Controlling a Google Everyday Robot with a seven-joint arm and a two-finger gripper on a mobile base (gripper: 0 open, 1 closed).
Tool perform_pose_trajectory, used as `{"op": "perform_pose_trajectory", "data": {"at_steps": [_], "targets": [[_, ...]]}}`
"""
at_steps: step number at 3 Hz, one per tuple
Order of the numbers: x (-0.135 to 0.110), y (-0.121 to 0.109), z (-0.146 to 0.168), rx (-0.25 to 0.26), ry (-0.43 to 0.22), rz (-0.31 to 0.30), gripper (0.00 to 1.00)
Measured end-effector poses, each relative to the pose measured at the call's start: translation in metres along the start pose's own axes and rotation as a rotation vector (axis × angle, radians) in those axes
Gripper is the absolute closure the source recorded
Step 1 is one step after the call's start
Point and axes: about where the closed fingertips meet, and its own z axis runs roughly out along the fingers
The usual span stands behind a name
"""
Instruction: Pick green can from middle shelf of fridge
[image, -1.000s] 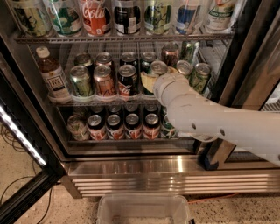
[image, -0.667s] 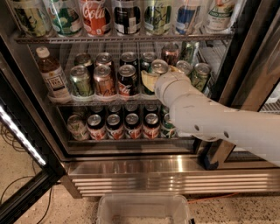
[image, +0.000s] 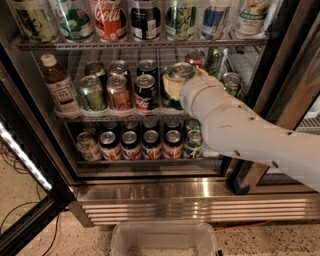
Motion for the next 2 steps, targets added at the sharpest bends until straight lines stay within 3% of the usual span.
{"op": "perform_pose_trajectory", "data": {"at_steps": [2], "targets": [[0.0049, 0.0008, 0.0005, 0.0, 0.0, 0.0, 1.0]]}}
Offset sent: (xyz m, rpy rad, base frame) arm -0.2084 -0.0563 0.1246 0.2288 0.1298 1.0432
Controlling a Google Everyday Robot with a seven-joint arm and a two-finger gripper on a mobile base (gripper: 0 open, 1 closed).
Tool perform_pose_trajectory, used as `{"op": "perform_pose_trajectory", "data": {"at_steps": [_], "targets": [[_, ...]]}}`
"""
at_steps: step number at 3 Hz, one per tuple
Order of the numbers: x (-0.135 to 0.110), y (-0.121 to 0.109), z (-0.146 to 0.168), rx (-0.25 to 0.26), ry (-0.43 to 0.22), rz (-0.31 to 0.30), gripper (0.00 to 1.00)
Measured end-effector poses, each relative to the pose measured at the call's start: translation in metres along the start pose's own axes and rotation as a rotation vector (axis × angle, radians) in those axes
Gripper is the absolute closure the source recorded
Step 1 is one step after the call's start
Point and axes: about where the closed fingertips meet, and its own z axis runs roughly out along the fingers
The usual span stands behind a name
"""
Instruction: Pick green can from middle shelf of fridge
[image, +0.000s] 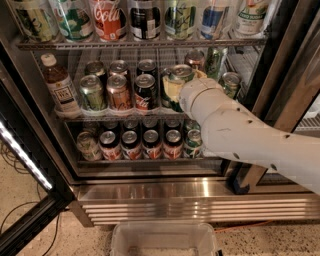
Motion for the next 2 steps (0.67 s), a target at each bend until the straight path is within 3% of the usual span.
{"op": "perform_pose_trajectory", "data": {"at_steps": [1, 2], "targets": [[-0.002, 0.019, 0.001, -0.075, 0.027, 0.003, 1.0], [-0.018, 0.093, -0.014, -0.245, 0.07, -0.016, 1.0]]}}
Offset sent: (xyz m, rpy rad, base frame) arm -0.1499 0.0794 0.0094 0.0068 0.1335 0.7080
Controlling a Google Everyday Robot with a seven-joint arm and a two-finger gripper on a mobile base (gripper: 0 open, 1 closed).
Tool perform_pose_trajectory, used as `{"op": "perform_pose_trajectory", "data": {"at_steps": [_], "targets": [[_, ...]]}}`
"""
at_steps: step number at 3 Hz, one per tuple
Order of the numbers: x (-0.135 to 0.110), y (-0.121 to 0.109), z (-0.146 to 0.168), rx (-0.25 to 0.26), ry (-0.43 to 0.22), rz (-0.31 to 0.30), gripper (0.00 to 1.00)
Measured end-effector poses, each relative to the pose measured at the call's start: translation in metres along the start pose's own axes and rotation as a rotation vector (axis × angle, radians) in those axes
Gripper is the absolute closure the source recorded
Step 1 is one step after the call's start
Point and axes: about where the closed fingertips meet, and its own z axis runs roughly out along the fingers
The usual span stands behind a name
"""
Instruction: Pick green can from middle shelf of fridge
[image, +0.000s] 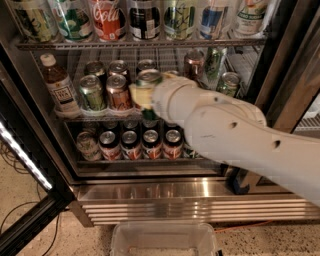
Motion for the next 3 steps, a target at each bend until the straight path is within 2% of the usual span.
{"op": "perform_pose_trajectory", "data": {"at_steps": [1, 2, 3], "targets": [[0.002, 0.003, 0.001, -0.002, 0.0, -0.001, 1.0], [-0.011, 0.057, -0.026, -0.059, -0.055, -0.08, 1.0], [-0.009, 0.072, -0.056, -0.07, -0.078, -0.14, 1.0]]}}
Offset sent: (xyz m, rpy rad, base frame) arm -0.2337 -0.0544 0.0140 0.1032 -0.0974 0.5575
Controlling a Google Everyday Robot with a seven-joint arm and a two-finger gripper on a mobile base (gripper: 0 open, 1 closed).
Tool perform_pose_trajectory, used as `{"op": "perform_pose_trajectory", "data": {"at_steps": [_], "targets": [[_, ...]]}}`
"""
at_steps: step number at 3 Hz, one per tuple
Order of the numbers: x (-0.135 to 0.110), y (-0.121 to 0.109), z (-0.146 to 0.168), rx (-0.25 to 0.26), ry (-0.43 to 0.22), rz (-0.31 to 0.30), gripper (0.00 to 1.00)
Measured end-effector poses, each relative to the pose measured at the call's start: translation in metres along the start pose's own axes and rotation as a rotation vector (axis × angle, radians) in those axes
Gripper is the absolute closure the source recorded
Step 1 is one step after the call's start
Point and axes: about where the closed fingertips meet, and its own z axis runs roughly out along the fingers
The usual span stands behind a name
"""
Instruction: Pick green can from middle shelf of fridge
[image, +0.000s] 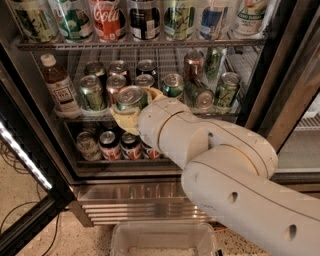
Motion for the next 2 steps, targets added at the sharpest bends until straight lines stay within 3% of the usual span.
{"op": "perform_pose_trajectory", "data": {"at_steps": [1, 2], "targets": [[0.0, 0.0, 0.0, 0.0, 0.001, 0.0, 1.0], [-0.004, 0.02, 0.002, -0.052, 0.001, 0.015, 1.0]]}}
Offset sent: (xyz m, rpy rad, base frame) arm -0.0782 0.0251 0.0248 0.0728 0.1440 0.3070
